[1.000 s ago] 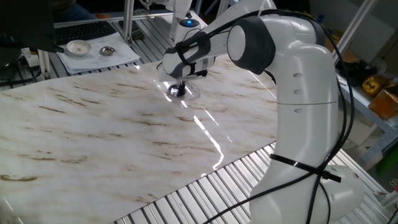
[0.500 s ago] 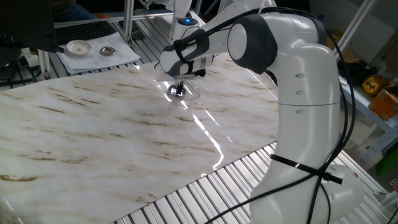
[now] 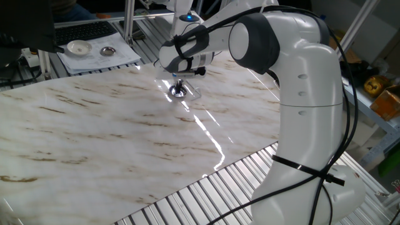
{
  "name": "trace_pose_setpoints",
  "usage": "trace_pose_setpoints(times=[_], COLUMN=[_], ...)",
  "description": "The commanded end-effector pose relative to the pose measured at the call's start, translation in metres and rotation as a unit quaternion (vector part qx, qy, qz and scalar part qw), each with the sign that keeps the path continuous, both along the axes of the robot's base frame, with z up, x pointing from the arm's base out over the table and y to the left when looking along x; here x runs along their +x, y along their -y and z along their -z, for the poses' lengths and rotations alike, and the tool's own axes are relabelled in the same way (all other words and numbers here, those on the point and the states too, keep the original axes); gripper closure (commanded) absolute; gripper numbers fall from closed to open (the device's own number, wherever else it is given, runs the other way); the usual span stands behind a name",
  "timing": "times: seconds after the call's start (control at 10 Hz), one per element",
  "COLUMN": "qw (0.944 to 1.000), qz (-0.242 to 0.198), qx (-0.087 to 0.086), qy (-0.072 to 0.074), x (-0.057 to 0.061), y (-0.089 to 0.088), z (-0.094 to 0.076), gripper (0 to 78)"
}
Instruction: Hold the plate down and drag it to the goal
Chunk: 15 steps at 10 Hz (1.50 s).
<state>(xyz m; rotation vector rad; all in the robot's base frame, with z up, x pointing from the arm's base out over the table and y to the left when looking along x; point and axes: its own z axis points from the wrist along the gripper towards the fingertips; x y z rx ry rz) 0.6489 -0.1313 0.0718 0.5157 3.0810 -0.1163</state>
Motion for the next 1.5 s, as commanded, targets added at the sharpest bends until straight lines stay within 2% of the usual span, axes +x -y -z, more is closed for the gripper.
trace_pose_setpoints(times=[0.1, 0.3, 0.7, 1.5], qw=[0.9999, 0.9997, 0.9992, 0.9985], qz=[0.007, 0.017, 0.034, 0.047], qx=[0.010, 0.019, 0.022, 0.028], qy=[0.001, 0.002, 0.004, 0.008], x=[0.006, 0.010, 0.014, 0.017], y=[-0.004, -0.011, -0.028, -0.039], z=[-0.006, -0.007, -0.004, 0.000], gripper=[77.6, 77.6, 77.6, 77.6])
